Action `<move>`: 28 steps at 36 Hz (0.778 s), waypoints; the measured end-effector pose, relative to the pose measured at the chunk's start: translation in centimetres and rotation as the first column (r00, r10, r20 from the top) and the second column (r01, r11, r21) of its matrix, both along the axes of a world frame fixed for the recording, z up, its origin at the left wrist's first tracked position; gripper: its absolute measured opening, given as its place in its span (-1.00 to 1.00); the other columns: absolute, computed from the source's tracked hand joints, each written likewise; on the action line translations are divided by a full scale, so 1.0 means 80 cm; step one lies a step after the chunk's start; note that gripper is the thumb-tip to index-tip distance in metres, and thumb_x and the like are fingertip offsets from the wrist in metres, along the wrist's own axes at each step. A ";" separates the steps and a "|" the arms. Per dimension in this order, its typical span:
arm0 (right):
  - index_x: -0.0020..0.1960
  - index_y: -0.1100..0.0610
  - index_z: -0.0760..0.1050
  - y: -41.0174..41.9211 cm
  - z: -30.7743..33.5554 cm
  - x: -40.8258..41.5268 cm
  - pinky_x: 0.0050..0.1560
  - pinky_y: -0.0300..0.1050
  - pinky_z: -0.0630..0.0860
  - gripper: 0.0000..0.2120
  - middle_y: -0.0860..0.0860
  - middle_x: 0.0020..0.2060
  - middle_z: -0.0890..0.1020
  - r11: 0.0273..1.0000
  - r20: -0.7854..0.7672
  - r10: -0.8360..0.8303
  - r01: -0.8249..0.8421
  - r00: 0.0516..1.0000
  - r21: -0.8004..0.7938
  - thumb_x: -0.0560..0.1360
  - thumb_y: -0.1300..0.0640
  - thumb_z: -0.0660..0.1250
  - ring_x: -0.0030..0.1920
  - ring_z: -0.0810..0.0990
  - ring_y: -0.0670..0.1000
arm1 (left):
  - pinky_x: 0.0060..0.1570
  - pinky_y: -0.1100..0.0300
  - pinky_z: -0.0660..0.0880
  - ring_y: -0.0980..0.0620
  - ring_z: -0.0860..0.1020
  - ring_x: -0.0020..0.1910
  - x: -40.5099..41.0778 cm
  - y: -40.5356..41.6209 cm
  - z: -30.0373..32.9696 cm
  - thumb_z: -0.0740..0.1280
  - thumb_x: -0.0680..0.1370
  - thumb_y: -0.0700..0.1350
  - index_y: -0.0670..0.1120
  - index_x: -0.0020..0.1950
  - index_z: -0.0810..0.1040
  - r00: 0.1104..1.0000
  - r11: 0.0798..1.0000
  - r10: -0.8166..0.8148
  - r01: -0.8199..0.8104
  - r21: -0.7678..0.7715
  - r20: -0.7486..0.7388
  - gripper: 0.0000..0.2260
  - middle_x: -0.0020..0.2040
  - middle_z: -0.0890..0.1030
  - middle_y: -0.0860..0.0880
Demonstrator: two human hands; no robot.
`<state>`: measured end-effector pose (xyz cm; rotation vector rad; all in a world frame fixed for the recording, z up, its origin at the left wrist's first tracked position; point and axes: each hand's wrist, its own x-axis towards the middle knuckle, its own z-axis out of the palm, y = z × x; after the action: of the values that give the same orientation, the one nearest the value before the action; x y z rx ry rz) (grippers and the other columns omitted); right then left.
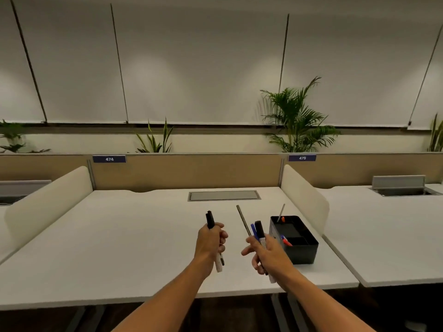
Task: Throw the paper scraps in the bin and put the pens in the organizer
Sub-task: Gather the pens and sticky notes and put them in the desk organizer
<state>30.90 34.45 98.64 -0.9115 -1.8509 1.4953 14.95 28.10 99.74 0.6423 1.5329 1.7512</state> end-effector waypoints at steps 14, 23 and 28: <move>0.15 0.13 0.50 0.178 -0.018 0.022 -0.39 -0.16 0.54 -0.78 0.05 -0.09 0.75 0.985 -0.088 -0.171 0.166 0.981 -0.055 0.62 0.00 0.29 -0.34 0.66 0.04 | -0.42 0.22 0.43 0.04 0.51 -0.39 0.018 0.214 -0.011 0.15 0.56 -0.33 -0.23 -0.03 0.50 0.969 0.968 -0.238 0.232 0.096 0.064 -0.86 -0.31 0.65 -0.14; 0.13 0.16 0.55 0.285 -0.030 -0.004 -0.25 -0.19 0.63 -0.78 0.04 -0.14 0.75 0.928 -0.087 -0.369 0.361 0.925 -0.095 0.60 0.03 0.31 -0.26 0.71 0.04 | -0.30 0.16 0.55 -0.02 0.64 -0.32 -0.009 0.365 -0.033 0.15 0.61 -0.30 -0.21 0.06 0.49 0.925 0.932 -0.359 0.349 0.094 0.123 -0.86 -0.21 0.71 -0.18; 0.15 0.15 0.53 0.332 -0.037 -0.008 -0.21 -0.11 0.67 -0.79 0.03 -0.14 0.76 0.895 -0.082 -0.442 0.434 0.893 -0.104 0.61 0.04 0.30 -0.28 0.71 0.04 | -0.37 0.20 0.51 0.01 0.62 -0.33 -0.023 0.422 -0.049 0.20 0.60 -0.25 -0.17 0.12 0.50 0.896 0.903 -0.428 0.427 0.036 0.121 -0.86 -0.14 0.73 -0.14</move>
<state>30.29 60.99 95.70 -1.1760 -1.3949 1.3109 13.10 61.86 95.83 0.7903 1.1872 1.4317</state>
